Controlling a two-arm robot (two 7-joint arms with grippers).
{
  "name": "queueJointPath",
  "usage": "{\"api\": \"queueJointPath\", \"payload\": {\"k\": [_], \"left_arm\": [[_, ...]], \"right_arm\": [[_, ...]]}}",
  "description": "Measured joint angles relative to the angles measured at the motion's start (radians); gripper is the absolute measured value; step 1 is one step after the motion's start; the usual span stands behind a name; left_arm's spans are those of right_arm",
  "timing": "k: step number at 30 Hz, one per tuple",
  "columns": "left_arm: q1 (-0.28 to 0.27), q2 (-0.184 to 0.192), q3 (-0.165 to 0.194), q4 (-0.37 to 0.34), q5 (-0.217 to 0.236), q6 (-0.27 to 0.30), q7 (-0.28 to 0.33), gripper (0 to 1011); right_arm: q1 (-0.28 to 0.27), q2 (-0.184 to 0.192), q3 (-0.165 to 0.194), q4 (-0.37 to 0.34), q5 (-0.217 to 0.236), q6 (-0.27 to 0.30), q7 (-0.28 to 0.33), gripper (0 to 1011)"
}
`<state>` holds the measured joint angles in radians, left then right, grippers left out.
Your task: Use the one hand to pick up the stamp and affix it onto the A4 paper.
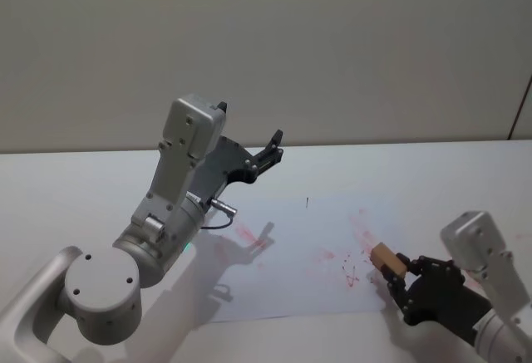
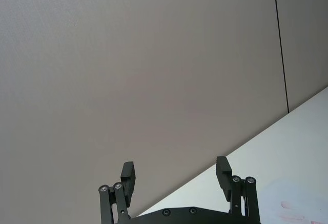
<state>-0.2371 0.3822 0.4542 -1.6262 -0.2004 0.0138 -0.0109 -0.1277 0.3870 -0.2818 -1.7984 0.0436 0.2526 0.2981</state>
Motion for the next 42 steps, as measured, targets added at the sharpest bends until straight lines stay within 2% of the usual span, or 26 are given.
{"api": "queueJointPath", "payload": {"k": [8, 19, 31, 38, 42], "left_arm": [[0.0, 0.0, 0.0, 0.0, 0.0, 0.0, 0.0, 1001], [0.0, 0.0, 0.0, 0.0, 0.0, 0.0, 0.0, 1001], [0.0, 0.0, 0.0, 0.0, 0.0, 0.0, 0.0, 1001], [0.0, 0.0, 0.0, 0.0, 0.0, 0.0, 0.0, 1001], [0.0, 0.0, 0.0, 0.0, 0.0, 0.0, 0.0, 1001]], "right_arm": [[0.023, -0.033, -0.025, 0.032, -0.077, 0.041, -0.02, 216], [0.042, -0.068, -0.039, 0.069, -0.095, 0.081, -0.052, 216], [0.043, -0.086, -0.038, 0.081, -0.064, 0.108, -0.078, 216], [0.037, -0.087, -0.027, 0.07, -0.022, 0.106, -0.089, 216], [0.036, -0.084, -0.012, 0.039, 0.021, 0.097, -0.099, 216]]}}
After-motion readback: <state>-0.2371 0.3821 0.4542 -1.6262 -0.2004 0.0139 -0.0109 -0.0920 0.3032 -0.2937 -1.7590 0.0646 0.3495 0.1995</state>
